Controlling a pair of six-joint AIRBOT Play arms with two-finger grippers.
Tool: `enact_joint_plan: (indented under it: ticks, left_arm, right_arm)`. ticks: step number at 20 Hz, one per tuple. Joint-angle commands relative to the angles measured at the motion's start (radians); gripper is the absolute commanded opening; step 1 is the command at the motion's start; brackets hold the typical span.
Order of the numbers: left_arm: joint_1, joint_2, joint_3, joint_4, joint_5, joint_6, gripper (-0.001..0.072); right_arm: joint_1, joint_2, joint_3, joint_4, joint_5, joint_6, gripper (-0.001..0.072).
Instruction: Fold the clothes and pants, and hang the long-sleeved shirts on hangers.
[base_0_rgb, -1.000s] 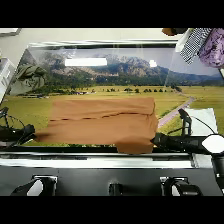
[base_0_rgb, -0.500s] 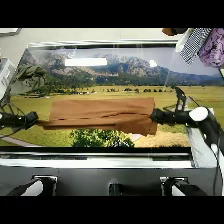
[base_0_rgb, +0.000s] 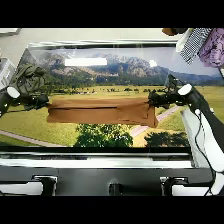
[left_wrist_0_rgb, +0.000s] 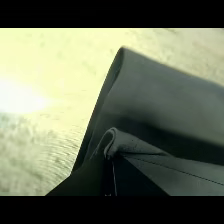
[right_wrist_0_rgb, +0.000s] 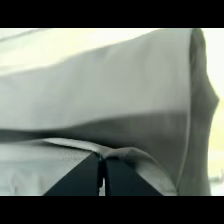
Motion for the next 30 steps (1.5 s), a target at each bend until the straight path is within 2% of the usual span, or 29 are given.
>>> enact_joint_plan:
  ticks: [1,2,3,5,6,7,8,9,10,11,15,20,24,30]
  left_arm:
    - [-0.041,-0.128,0.119,0.002,-0.018,0.000,0.0015]
    - [-0.053,-0.145,0.126,0.002,-0.024,0.000,0.0018]
    - [-0.063,-0.152,0.126,0.003,-0.026,0.000,0.0048]
    - [-0.070,-0.150,0.128,0.003,-0.026,-0.001,0.0288]
    - [-0.069,-0.140,0.128,0.003,-0.031,-0.002,0.0408]
    - [-0.065,-0.123,0.128,0.003,-0.041,-0.001,0.0453]
    - [-0.059,-0.103,0.132,0.007,-0.053,-0.001,0.0477]
    - [-0.053,-0.079,0.140,0.015,-0.073,-0.001,0.0487]
    - [-0.049,-0.050,0.145,0.027,-0.086,0.000,0.0535]
    - [-0.048,-0.023,0.146,0.035,-0.095,0.000,0.0537]
    - [-0.050,0.047,0.146,0.043,-0.119,-0.001,0.0536]
    - [-0.049,0.055,0.146,0.043,-0.147,-0.001,0.0535]
    - [-0.049,0.052,0.146,0.043,-0.145,-0.001,0.0536]
    - [-0.049,0.050,0.146,0.043,-0.138,0.000,0.0535]
  right_arm:
    - [0.000,-0.096,0.080,0.007,0.003,0.012,0.0025]
    - [0.000,-0.104,0.080,0.021,0.001,0.012,0.0027]
    - [0.000,-0.105,0.080,0.023,0.005,0.013,0.0058]
    - [-0.004,-0.098,0.081,0.023,0.036,0.062,0.0112]
    - [-0.018,-0.089,0.090,0.022,0.075,0.068,0.0282]
    - [-0.042,-0.073,0.108,0.015,0.124,0.065,0.0459]
    - [-0.071,-0.055,0.129,0.005,0.168,0.060,0.0538]
    - [-0.111,-0.035,0.147,-0.012,0.204,0.057,0.0552]
    - [-0.156,-0.024,0.159,-0.023,0.230,0.044,0.0581]
    - [-0.208,-0.023,0.161,-0.017,0.257,0.016,0.0604]
    - [-0.322,-0.099,0.159,0.082,0.381,-0.152,0.0664]
    - [-0.312,-0.212,0.159,0.196,0.416,-0.284,0.0665]
    - [-0.312,-0.279,0.159,0.285,0.404,-0.304,0.0665]
    - [-0.218,-0.322,0.158,0.248,0.394,-0.294,0.0663]
